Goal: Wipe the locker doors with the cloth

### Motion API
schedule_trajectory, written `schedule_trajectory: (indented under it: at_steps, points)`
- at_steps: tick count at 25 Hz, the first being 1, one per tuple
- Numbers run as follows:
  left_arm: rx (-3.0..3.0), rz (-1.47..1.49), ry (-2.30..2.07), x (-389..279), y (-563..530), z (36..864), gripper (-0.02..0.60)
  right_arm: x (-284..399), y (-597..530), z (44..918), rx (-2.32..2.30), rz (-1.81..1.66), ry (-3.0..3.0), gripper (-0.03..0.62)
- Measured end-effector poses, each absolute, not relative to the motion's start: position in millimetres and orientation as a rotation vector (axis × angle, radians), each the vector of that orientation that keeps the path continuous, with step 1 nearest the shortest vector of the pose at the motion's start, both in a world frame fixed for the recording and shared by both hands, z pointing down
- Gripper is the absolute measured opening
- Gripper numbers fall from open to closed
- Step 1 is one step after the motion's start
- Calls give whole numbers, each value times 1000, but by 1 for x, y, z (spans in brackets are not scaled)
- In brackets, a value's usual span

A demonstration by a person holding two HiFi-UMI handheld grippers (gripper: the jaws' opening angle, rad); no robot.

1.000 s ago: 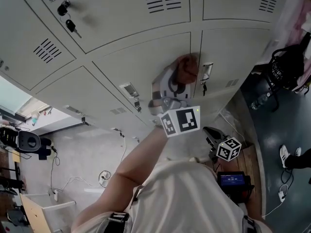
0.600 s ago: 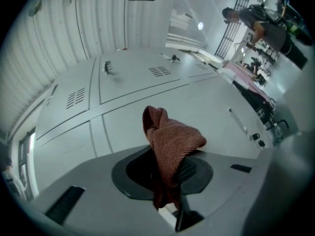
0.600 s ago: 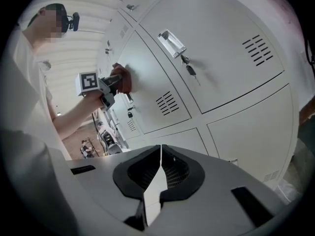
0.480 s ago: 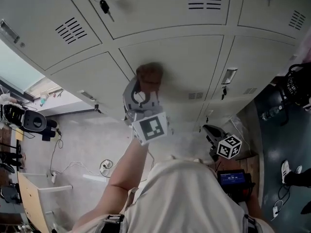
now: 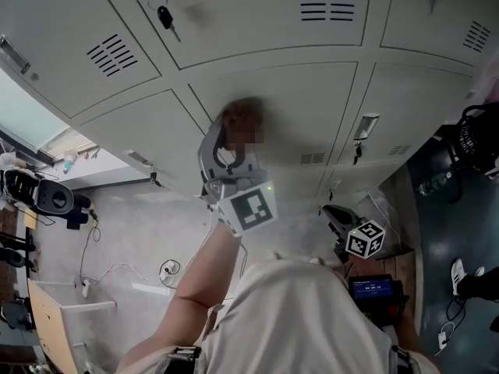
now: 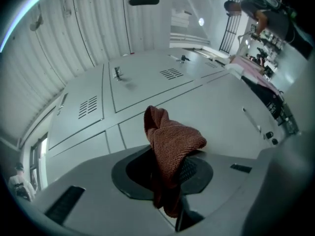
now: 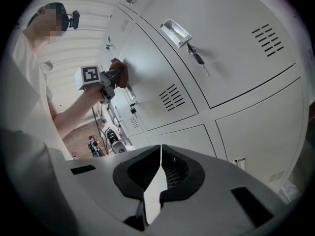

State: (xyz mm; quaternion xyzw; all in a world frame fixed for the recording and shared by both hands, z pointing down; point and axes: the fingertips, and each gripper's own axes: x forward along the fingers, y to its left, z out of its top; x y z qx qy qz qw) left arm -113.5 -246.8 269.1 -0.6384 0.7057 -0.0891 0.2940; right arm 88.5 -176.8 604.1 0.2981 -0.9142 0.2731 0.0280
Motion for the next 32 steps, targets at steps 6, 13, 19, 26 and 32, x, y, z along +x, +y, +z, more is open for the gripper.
schedule_trajectory:
  at_steps: [6,13,19,26,32]
  points:
    - [-1790,-207,1697,-26,-263,250,77,115,-173,608,1011,863,-2803,20]
    - [-1971,-297,1482,76,-281,269,77,144,-167,608,1109,880,-2797,20]
    - [-2180,-108,1512,87,-285,221,77,163,-161,614,1120,895,-2780,20]
    - [-2650,191,1624,30,-280,222,78,144,-156,621,994,914,-2790,20]
    - [-2712,282,1766,-57,-267,228,78,113,-166,622,896,905,-2797,20]
